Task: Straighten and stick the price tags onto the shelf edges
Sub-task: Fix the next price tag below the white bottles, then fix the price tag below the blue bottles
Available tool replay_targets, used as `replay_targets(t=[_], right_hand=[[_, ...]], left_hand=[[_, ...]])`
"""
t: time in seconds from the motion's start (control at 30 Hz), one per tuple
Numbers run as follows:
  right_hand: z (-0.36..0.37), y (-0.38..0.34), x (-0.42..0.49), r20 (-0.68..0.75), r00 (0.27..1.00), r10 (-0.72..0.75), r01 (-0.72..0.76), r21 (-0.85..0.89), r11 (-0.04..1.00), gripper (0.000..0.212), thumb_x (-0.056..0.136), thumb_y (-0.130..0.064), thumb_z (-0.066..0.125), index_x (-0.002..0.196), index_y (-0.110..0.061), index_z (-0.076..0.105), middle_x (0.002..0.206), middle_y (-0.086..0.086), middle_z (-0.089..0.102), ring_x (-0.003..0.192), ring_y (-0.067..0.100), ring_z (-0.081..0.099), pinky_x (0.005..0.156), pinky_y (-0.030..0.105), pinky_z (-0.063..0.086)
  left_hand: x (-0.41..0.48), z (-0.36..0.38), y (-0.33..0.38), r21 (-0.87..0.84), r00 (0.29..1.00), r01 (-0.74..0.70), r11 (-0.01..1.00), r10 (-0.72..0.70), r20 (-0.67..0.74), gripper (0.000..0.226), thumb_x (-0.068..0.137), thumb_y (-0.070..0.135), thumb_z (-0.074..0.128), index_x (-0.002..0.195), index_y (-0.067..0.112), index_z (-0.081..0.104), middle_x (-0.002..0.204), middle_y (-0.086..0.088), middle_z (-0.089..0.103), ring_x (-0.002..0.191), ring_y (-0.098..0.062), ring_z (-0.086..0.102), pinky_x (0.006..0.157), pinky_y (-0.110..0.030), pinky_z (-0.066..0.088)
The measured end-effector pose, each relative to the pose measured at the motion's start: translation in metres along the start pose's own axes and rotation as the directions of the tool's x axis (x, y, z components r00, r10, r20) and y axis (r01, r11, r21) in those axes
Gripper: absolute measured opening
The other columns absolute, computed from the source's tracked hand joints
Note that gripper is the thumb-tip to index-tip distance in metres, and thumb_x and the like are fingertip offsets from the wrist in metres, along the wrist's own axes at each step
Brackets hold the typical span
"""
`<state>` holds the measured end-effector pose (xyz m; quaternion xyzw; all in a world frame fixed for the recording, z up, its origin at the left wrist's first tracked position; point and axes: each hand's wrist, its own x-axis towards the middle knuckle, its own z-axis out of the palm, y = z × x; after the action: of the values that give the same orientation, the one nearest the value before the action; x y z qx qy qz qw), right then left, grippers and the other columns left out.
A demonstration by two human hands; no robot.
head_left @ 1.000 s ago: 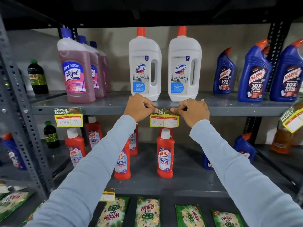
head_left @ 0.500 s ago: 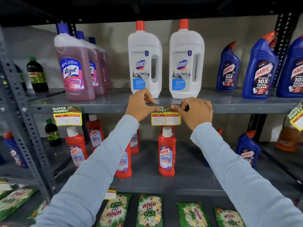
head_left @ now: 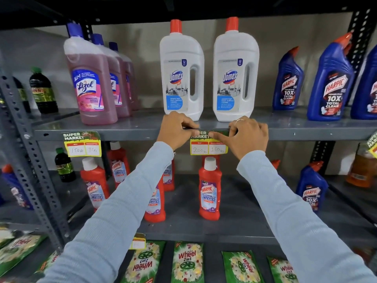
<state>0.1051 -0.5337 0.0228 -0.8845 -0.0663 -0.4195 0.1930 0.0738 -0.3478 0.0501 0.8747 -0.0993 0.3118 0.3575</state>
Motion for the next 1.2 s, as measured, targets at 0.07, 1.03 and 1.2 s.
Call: replay_targets(t=[0.07, 1.03, 1.2], right_hand=[[0.001, -0.001, -0.001, -0.004, 1.0, 0.005, -0.005, 0.002, 1.0, 0.062, 0.061, -0.082, 0.044, 0.053, -0.021, 0.048, 0.064, -0.002, 0.052, 0.067, 0.016, 0.049, 0.076, 0.033, 0.033], [-0.171, 0.39, 0.085, 0.41, 0.837, -0.362, 0.23, 0.336, 0.913, 0.022, 0.086, -0.023, 0.061, 0.106, -0.015, 0.065, 0.105, 0.007, 0.067, 0.095, 0.017, 0.059, 0.076, 0.006, 0.034], [-0.169, 0.392, 0.085, 0.378, 0.833, -0.404, 0.251, 0.392, 0.885, 0.016, 0.085, -0.027, 0.062, 0.098, -0.018, 0.064, 0.091, 0.002, 0.065, 0.09, 0.016, 0.061, 0.076, 0.025, 0.044]], left_hand=[[0.0, 0.0, 0.0, 0.004, 1.0, -0.007, 1.0, 0.007, -0.003, 0.019, 0.075, 0.014, 0.075, 0.094, 0.015, 0.073, 0.089, 0.003, 0.068, 0.077, -0.008, 0.058, 0.073, -0.016, 0.045], [-0.027, 0.314, 0.249, 0.161, 0.954, -0.275, 0.948, 0.29, -0.072, 0.034, 0.079, 0.055, 0.061, 0.098, 0.027, 0.066, 0.143, -0.003, 0.044, 0.143, -0.017, 0.021, 0.109, -0.039, -0.027], [-0.022, 0.334, 0.254, 0.207, 0.967, -0.19, 0.96, 0.219, -0.13, 0.029, 0.076, 0.049, 0.068, 0.085, 0.021, 0.071, 0.142, -0.005, 0.046, 0.144, -0.02, 0.015, 0.112, -0.044, -0.021]])
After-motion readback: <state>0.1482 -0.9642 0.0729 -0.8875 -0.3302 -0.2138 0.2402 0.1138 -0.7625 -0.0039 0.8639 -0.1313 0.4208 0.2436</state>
